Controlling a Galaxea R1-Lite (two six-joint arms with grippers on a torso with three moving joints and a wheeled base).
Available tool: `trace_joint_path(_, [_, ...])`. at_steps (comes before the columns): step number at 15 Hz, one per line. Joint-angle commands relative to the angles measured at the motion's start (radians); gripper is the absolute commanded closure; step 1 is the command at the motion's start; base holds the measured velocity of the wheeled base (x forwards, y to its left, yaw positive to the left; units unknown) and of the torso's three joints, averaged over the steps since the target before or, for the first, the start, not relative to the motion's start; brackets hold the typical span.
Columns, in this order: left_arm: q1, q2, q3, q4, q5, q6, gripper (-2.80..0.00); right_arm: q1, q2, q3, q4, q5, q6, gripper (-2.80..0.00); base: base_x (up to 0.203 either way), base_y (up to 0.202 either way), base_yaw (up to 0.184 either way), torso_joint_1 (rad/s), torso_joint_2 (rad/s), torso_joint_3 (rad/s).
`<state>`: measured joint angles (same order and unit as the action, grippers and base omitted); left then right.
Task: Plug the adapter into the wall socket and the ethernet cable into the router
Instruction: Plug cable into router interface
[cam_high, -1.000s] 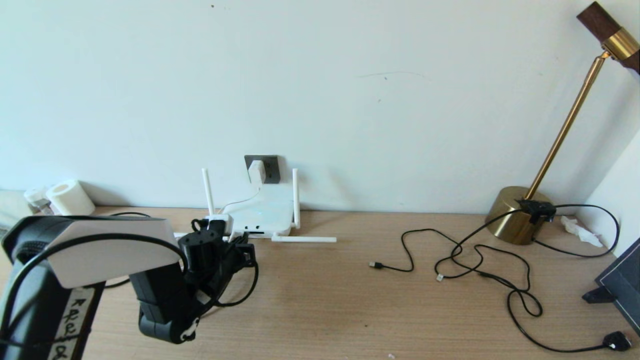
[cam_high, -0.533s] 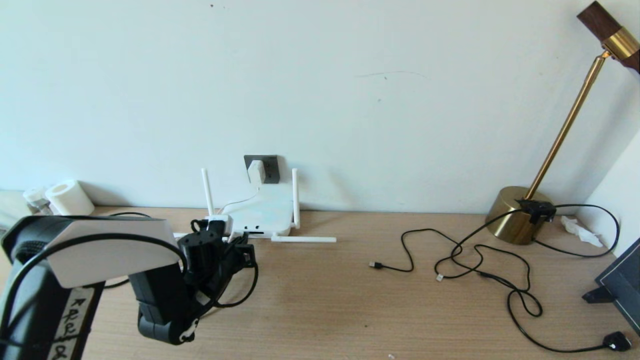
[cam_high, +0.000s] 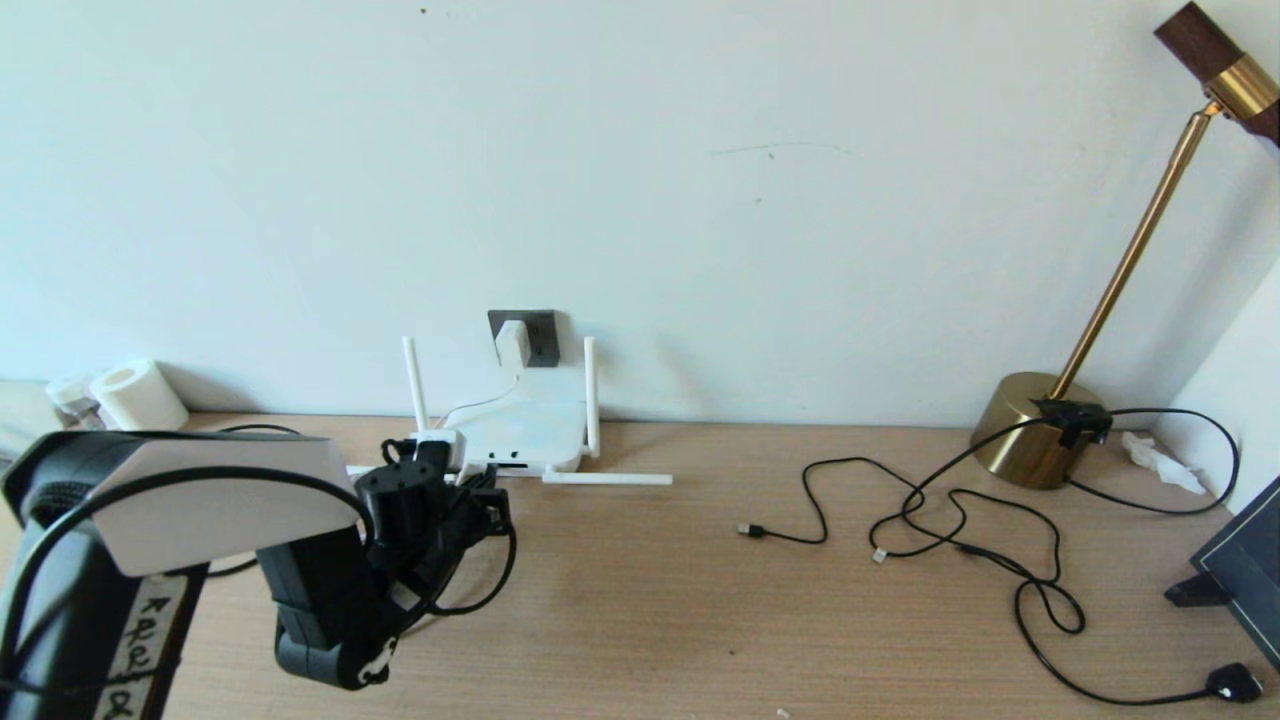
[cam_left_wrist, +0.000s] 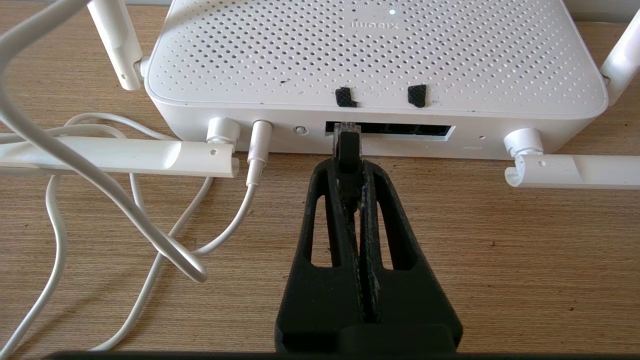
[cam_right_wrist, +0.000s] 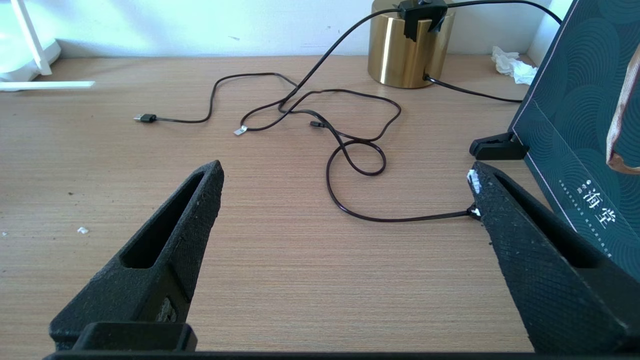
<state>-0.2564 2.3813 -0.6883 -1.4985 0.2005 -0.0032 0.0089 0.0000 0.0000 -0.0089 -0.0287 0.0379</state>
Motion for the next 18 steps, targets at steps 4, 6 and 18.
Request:
trace_joint_path(4, [0.0, -0.001, 0.001, -0.008, 0.002, -0.001, 0.0, 0.0, 0.002, 0.0, 0.0, 0.0, 0.0, -2.8, 0.0, 0.0, 0.0, 0.0, 0.0, 0.0])
trace_joint_path(6, [0.0, -0.001, 0.003, -0.008, 0.004, -0.001, 0.0, 0.0, 0.002, 0.0, 0.0, 0.0, 0.0, -2.8, 0.0, 0.0, 0.0, 0.0, 0.0, 0.0])
trace_joint_path(18, [0.003, -0.005, 0.007, -0.008, 0.002, -0.003, 0.0, 0.0, 0.0, 0.0, 0.0, 0.0, 0.0, -2.8, 0.0, 0.0, 0.0, 0.0, 0.0, 0.0])
